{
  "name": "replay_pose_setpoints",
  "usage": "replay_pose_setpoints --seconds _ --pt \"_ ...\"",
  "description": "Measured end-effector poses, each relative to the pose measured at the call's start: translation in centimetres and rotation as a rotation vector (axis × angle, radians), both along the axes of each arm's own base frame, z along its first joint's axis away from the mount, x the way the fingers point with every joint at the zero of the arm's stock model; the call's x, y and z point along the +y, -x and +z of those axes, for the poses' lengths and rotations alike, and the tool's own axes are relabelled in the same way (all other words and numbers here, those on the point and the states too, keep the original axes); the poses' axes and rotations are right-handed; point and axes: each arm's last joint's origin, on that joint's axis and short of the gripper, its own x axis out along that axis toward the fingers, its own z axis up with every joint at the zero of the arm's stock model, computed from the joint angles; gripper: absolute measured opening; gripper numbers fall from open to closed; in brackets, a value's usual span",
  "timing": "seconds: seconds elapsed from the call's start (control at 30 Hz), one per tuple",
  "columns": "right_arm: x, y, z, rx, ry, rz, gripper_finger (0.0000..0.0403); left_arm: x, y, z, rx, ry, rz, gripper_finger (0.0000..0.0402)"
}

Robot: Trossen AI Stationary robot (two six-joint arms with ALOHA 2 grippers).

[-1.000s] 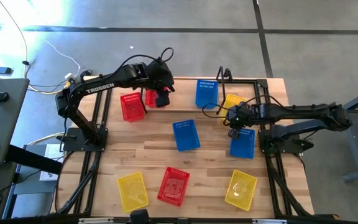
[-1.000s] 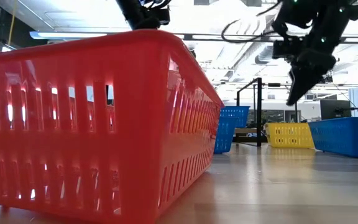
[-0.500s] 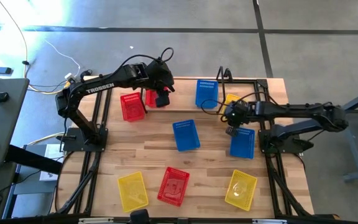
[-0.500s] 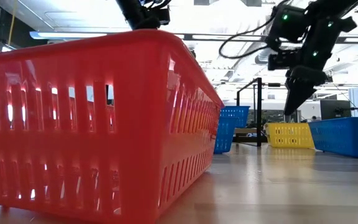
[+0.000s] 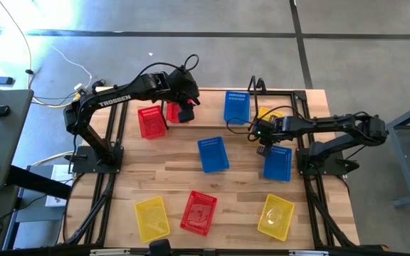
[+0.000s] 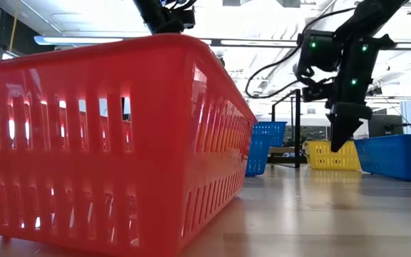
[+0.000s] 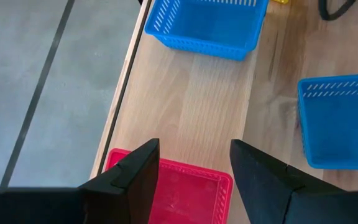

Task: Stack baskets on shelf by color
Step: Put the top right yellow bin on the shelf

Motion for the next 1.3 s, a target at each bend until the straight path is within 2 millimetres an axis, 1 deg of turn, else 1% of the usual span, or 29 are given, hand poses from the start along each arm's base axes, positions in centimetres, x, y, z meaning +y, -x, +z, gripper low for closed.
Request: replay_pose_setpoints --seconds 0.1,0.17,0.23,0.33,0.53,0.67,0.8,1.0,1.17,1.3 --pt "0.0 -0.1 -0.3 0.007 -0.011 -0.018 0.0046 0.0 0.0 0.0 0.0 0.0 0.0 0.0186" --pt "0.0 -0.1 -0.3 0.002 -0.014 -0.037 0.0018 0.0 0.0 0.0 0.0 0.0 0.0 0.0186" --pt "0.0 -0.1 -0.2 -0.004 -0.017 -0.051 0.0005 0.0 0.0 0.0 0.0 0.0 0.0 0.0186" --pt "0.0 -0.2 0.3 -0.003 -0.021 -0.079 0.0006 0.0 0.0 0.0 0.0 0.0 0.0 0.0186" --pt "-0.3 -0.6 2.0 0.007 -0.001 -0.146 0.0002 0.0 0.0 0.0 0.0 0.0 -0.001 0.0186" --pt "-0.3 -0.2 3.1 0.065 0.031 -0.237 0.0001 0.0 0.0 0.0 0.0 0.0 0.0 0.0186" --pt "-0.4 0.0 4.2 0.088 0.071 -0.297 0.0001 0.0 0.0 0.0 0.0 0.0 -0.001 0.0186" --pt "-0.8 -0.2 6.2 0.071 0.194 -0.41 0.0 0.0 0.0 0.0 0.0 0.0 -0.001 0.0186" --pt "-1.2 -0.2 8.4 0.056 0.307 -0.489 0.0 0.0 0.0 0.0 0.012 -0.014 -0.025 0.0186" --pt "-2.0 -0.4 10.3 0.019 0.377 -0.522 0.0 0.0 0.0 0.0 0.014 -0.016 -0.028 0.0186"
